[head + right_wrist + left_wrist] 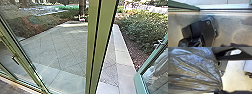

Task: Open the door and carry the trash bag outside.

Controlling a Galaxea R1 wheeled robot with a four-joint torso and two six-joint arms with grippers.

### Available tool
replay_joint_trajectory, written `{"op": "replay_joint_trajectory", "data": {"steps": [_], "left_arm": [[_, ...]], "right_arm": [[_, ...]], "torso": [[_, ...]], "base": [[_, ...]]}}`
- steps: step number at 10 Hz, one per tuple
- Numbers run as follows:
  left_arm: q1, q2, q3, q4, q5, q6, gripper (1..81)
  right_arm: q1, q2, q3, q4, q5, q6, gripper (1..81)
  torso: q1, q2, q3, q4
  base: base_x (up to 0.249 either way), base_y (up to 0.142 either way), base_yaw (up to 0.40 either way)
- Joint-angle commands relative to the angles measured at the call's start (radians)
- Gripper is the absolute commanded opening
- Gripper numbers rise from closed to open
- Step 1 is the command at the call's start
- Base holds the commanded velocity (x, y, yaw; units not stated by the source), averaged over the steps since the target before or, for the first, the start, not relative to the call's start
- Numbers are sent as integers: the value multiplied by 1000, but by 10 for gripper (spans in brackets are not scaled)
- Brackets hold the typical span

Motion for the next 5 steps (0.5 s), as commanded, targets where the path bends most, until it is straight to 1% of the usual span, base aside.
{"op": "replay_joint_trajectory", "data": {"steps": [1, 2, 4, 5], "left_arm": [[4, 5, 10, 5, 76, 5, 10], [1, 5, 10, 5, 76, 5, 10], [0, 2, 10, 5, 76, 5, 10], [-1, 0, 10, 5, 75, 5, 10]], "right_arm": [[-108, 54, -32, -83, 124, -6, 811], [-159, 94, -75, -89, 159, -9, 811], [-234, 162, -136, -103, 210, -9, 811], [-262, 189, -158, -114, 224, -9, 811]], "torso": [[0, 0, 32, 0], [0, 0, 79, 0], [0, 0, 119, 0], [0, 0, 149, 0]], "base": [[0, 0, 0], [0, 0, 0], [0, 0, 0], [0, 0, 0]]}}
